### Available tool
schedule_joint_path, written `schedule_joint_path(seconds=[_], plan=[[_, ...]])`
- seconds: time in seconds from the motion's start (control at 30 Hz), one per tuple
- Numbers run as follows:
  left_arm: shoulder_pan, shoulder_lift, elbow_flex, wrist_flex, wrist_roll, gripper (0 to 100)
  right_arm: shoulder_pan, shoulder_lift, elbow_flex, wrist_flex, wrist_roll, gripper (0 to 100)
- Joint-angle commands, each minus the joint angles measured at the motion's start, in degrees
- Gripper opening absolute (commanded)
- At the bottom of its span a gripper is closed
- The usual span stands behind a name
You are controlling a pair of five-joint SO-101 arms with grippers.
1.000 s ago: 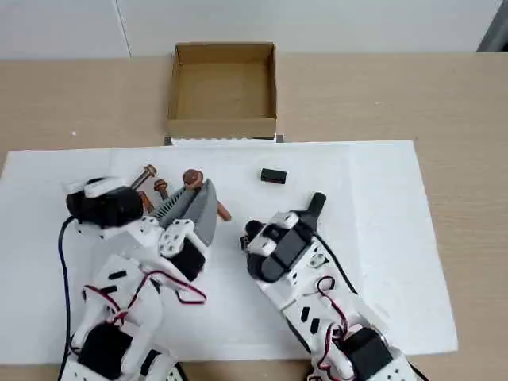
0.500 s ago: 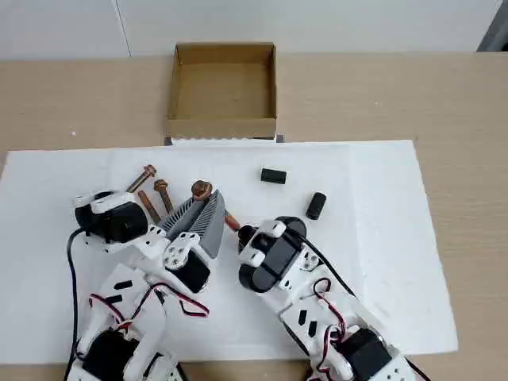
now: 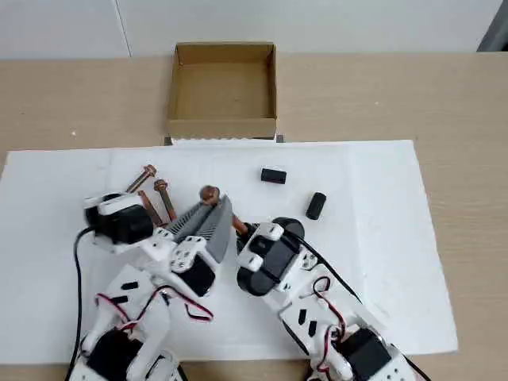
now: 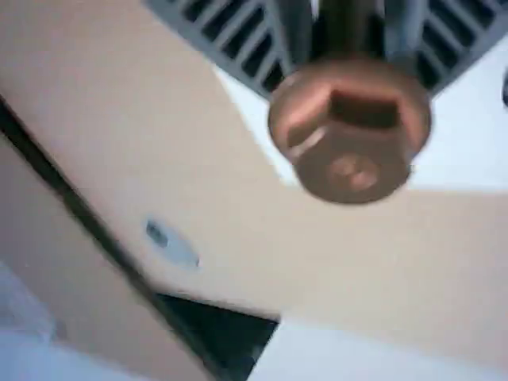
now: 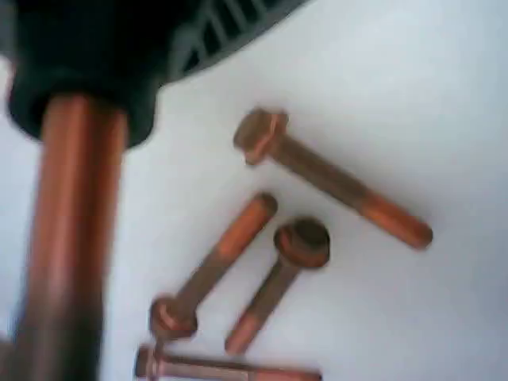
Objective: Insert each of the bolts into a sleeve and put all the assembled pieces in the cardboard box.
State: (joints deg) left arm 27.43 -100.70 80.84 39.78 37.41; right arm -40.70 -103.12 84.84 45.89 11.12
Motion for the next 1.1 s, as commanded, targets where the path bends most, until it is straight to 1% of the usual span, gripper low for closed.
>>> schedule_joint_path(seconds=[0.0,0.07,0.23,0.3,0.47,0.57,0.73,0.8,0.9,0.97,1.07], plan=[[0.2,-0.7,0.9,-1.1,0.0,0,-1.5,-0.7,-0.9,-1.9,0.4,0.3],[0.2,-0.7,1.7,-1.1,-0.1,0,-2.5,-0.7,-1.1,-1.9,0.4,0.3],[0.4,-0.7,1.7,-0.5,-1.6,0,-2.6,-0.7,-1.2,-1.9,0.4,0.3],[1.2,-0.7,1.5,1.2,-1.7,0,-2.6,-0.7,-1.3,-1.9,0.4,0.3],[6.7,-0.8,1.3,8.1,-5.9,0,-2.4,-0.7,-1.4,-2.0,0.4,0.3],[7.4,-0.8,0.6,10.2,-6.3,0,-2.4,-0.7,-2.0,-2.0,0.4,0.3],[7.0,-0.8,0.5,11.0,-7.8,1,-2.3,-0.7,-2.3,-2.0,0.4,0.3],[7.0,-0.8,0.5,11.0,-7.9,4,-2.3,-0.7,-2.3,-2.0,0.4,0.3],[6.9,-0.8,0.5,11.0,-8.1,16,-2.3,-0.7,-2.3,-2.0,0.4,0.3],[6.0,-0.6,0.5,11.1,-8.2,21,-2.3,-0.7,-2.3,-2.0,0.4,0.3],[3.6,-0.6,0.5,11.1,-8.3,22,-2.2,-0.7,-2.3,-1.9,0.4,0.3]])
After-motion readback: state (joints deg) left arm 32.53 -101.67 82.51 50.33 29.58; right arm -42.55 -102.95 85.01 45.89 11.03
